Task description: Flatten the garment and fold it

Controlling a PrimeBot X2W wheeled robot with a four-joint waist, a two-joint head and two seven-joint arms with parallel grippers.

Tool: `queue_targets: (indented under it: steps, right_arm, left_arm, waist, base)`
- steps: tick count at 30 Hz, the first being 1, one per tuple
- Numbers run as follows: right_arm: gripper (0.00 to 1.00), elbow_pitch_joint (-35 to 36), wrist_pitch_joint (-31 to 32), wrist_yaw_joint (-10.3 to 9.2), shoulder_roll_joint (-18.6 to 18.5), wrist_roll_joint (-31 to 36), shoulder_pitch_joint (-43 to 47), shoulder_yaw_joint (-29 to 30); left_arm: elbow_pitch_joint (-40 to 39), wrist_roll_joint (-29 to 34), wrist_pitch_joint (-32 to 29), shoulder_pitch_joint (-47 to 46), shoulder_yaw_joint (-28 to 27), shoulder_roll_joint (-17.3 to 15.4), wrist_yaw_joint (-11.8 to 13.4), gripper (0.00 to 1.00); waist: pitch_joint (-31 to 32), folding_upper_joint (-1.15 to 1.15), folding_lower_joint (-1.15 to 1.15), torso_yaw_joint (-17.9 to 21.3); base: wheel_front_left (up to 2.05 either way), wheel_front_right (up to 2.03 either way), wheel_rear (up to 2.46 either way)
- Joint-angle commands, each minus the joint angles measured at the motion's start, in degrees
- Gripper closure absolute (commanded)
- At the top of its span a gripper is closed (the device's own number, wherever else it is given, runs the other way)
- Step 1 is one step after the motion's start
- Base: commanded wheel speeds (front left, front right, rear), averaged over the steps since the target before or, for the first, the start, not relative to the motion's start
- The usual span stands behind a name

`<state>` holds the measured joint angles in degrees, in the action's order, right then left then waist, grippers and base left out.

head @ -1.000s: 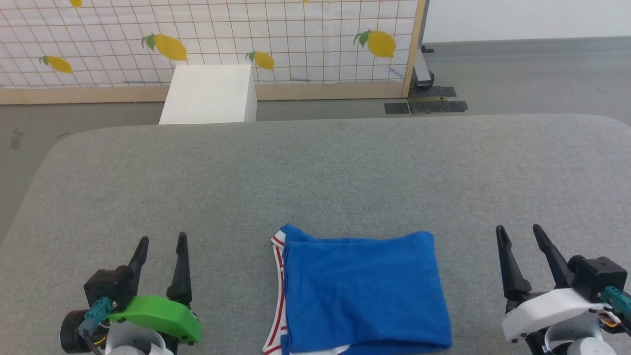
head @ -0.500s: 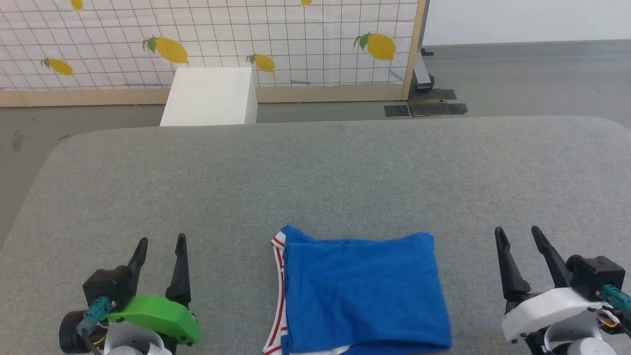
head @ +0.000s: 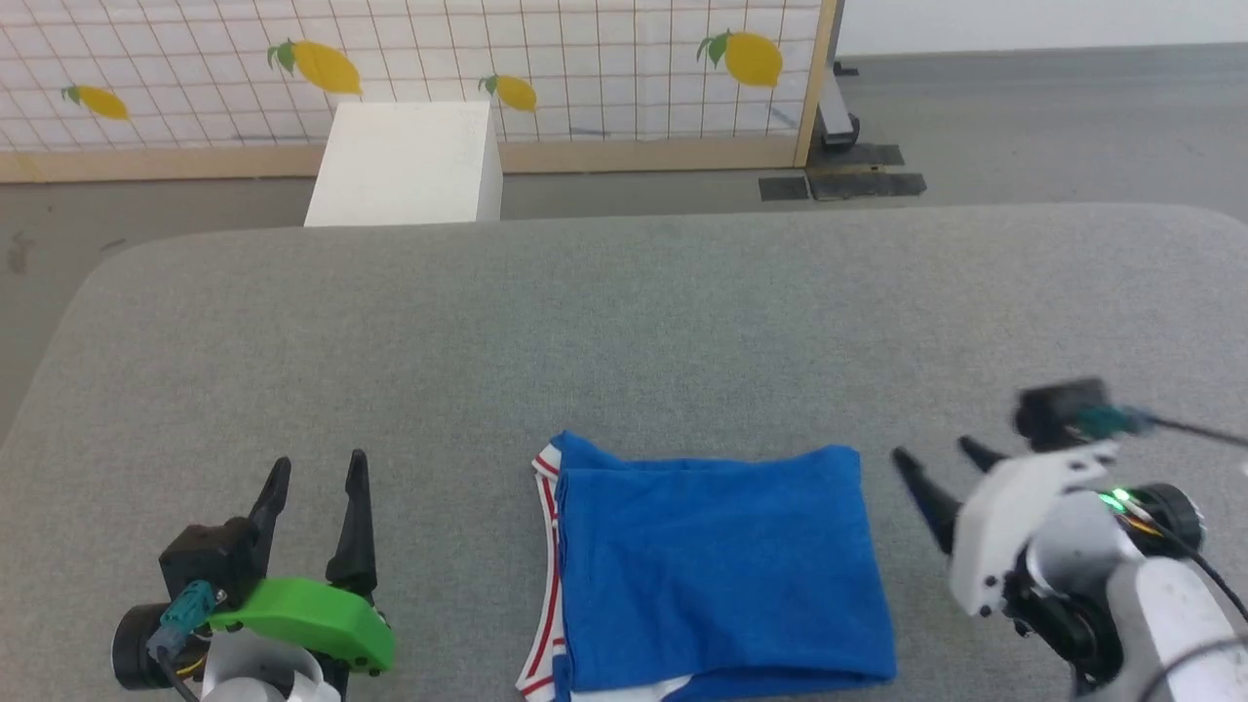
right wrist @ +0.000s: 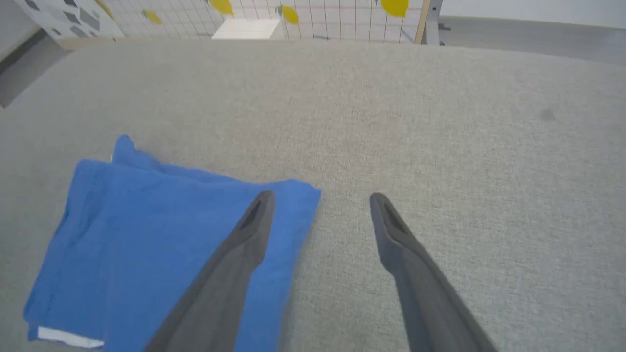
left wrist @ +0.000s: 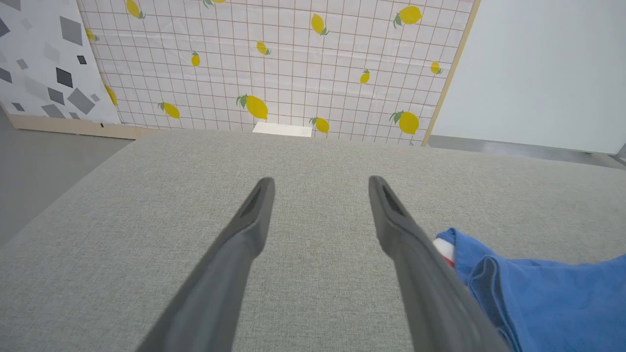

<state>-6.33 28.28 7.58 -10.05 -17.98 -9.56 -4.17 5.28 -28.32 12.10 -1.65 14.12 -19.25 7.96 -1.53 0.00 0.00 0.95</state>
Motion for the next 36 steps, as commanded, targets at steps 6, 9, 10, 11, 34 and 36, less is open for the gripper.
queue_targets:
  steps: [6,9,10,11,34,36]
  right_arm:
    - [0.0,1.37,20.43,-0.09,-3.93,-1.54,-3.97,-7.88]
    - [0.0,1.04,25.31,-0.09,-4.99,-1.29,-4.89,-10.26]
    - [0.0,0.79,26.34,-0.09,-5.21,-1.12,-5.23,-11.02]
    - [0.0,0.56,26.75,-0.09,-5.23,-1.05,-5.49,-11.43]
    - [1.0,-9.94,26.38,-0.09,-5.27,-2.11,-7.21,-18.69]
    - [1.0,-9.51,25.45,-0.09,-5.62,-2.81,-7.59,-18.33]
  left_arm:
    - [-1.11,-0.5,-0.11,-2.05,0.24,-0.3,0.36,0.0]
    - [-1.54,-0.44,-0.01,-2.6,0.33,-0.17,0.49,0.0]
    - [-1.65,-0.43,0.07,-2.82,0.31,-0.14,0.52,0.0]
    - [-1.7,-0.42,0.12,-3.0,0.34,-0.1,0.52,0.0]
    - [0.34,-0.55,1.7,-5.92,1.45,1.52,-0.48,0.0]
    - [0.59,-0.59,1.76,-5.92,1.51,1.55,-0.54,0.0]
  waist:
    - [-3.12,0.0,0.0,-1.9]
    - [-4.56,0.0,0.0,-2.84]
    - [-5.12,0.0,0.0,-3.17]
    - [-5.55,0.0,0.0,-3.44]
    - [-9.0,0.0,0.0,-5.96]
    - [-8.63,0.0,0.0,-5.92]
  base:
    - [0.0,0.0,0.0]
    - [0.0,0.0,0.0]
    - [0.0,0.0,0.0]
    - [0.0,0.0,0.0]
    - [0.0,0.0,0.0]
    - [0.0,0.0,0.0]
